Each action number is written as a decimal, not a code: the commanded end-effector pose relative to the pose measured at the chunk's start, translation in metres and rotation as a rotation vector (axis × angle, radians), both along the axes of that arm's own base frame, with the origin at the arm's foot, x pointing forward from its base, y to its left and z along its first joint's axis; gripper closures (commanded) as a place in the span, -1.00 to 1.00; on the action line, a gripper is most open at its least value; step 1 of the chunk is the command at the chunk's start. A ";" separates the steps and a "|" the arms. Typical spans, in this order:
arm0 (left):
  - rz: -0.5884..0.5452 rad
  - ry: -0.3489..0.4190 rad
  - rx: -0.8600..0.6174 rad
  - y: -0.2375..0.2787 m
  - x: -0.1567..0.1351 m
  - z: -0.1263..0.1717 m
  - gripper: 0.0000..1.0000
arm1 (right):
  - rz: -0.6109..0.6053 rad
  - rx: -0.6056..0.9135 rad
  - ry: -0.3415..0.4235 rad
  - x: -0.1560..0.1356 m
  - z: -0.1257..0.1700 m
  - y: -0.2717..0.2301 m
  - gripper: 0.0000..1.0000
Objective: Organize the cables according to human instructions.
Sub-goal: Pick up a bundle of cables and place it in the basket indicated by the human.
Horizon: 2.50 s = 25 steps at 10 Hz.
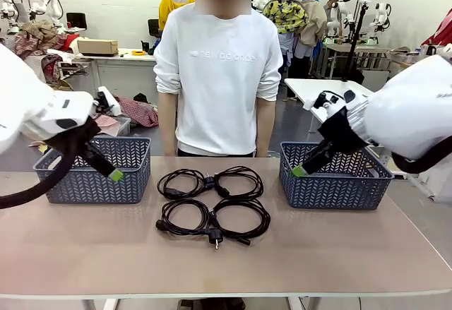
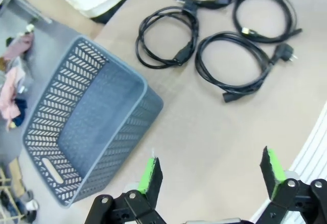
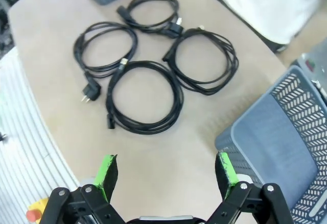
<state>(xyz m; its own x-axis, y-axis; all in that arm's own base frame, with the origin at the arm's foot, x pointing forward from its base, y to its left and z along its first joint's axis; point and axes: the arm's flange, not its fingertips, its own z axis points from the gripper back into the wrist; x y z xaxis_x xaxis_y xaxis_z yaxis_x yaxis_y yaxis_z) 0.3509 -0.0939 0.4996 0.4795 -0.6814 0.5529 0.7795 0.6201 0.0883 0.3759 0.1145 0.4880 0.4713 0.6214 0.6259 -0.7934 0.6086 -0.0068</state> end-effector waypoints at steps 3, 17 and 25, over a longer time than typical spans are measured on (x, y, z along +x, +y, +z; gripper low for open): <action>-0.114 0.066 -0.030 0.028 0.005 0.019 -1.00 | 0.104 0.062 0.008 0.006 0.005 -0.036 -1.00; -0.122 0.027 -0.112 0.052 0.005 0.038 -1.00 | 0.090 0.144 0.016 0.003 0.013 -0.075 -1.00; -0.122 0.027 -0.112 0.052 0.005 0.038 -1.00 | 0.090 0.144 0.016 0.003 0.013 -0.075 -1.00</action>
<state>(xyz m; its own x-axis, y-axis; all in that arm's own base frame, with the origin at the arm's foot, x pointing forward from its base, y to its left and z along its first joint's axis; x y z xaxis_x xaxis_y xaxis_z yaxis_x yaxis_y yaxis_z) 0.3564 -0.0436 0.5373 0.4252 -0.6739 0.6042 0.8420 0.5394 0.0092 0.3755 0.0402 0.5019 0.4502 0.5710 0.6865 -0.8317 0.5479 0.0898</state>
